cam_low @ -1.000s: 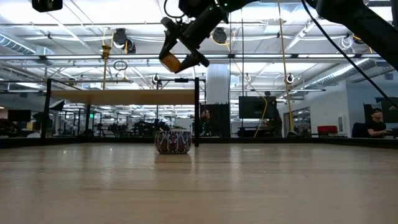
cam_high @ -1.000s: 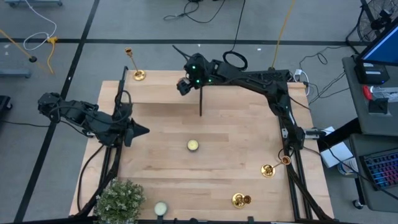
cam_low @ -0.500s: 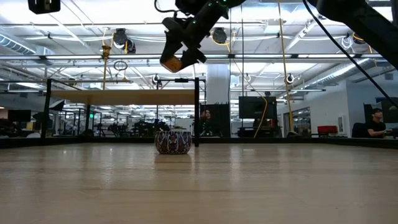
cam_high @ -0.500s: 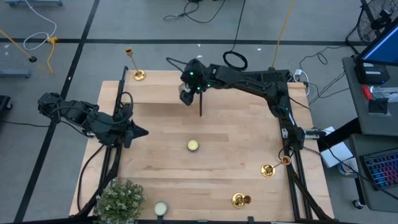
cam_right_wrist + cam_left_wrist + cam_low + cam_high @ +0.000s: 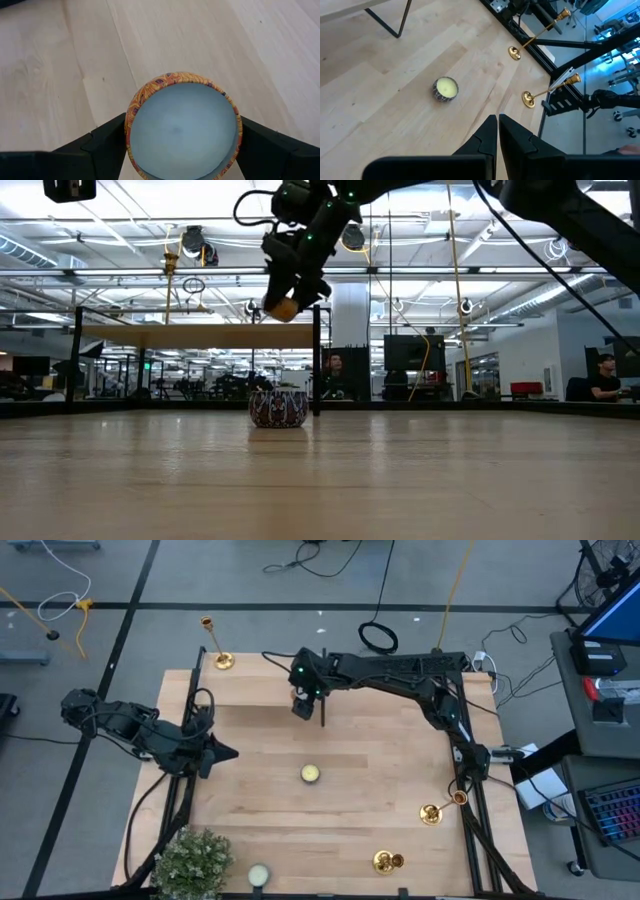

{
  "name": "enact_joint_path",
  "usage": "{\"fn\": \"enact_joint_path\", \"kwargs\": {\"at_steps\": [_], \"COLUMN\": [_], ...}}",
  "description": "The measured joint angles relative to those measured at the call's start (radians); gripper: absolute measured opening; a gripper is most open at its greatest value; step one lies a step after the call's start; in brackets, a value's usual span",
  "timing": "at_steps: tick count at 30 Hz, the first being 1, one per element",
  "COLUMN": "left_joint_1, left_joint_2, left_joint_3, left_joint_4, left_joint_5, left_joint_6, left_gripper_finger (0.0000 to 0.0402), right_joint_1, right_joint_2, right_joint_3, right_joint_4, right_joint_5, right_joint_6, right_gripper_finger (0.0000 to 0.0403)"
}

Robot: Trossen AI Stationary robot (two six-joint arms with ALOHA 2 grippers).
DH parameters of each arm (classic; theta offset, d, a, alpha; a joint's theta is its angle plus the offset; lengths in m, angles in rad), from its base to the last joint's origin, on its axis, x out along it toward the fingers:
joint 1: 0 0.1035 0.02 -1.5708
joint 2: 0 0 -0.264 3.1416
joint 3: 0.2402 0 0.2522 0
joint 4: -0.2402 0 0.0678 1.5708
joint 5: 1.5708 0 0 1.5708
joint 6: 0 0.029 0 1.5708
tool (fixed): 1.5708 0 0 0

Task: Pick & Place candle stick holders
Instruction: Put the orange scented candle on the shelf

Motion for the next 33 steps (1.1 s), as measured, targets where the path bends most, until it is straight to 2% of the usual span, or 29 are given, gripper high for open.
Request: {"fn": "enact_joint_path", "kwargs": {"at_steps": [3,11,15,33], "left_joint_1": [-0.001,-0.024,-0.028,-0.027], "left_joint_2": [0.000,0.000,0.000,0.000], "left_joint_3": [0.000,0.000,0.000,0.000], "left_joint_4": [0.000,0.000,0.000,-0.001], "left_joint_5": [-0.002,-0.014,-0.014,-0.015], "left_joint_6": [-0.001,-0.005,-0.004,0.000], "left_gripper_finger": [0.0021,0.0021,0.0021,0.0021], "right_joint_1": [0.000,-0.048,-0.063,-0.052], "right_joint_2": [0.004,0.002,0.002,0.002], "right_joint_3": [0.000,0.000,0.001,0.001], "right_joint_4": [0.005,-0.008,-0.026,-0.030], "right_joint_5": [0.030,0.022,-0.023,-0.031], "right_joint_6": [0.014,0.105,0.146,0.100], "right_gripper_finger": [0.0298,0.0299,0.0299,0.0300]}}
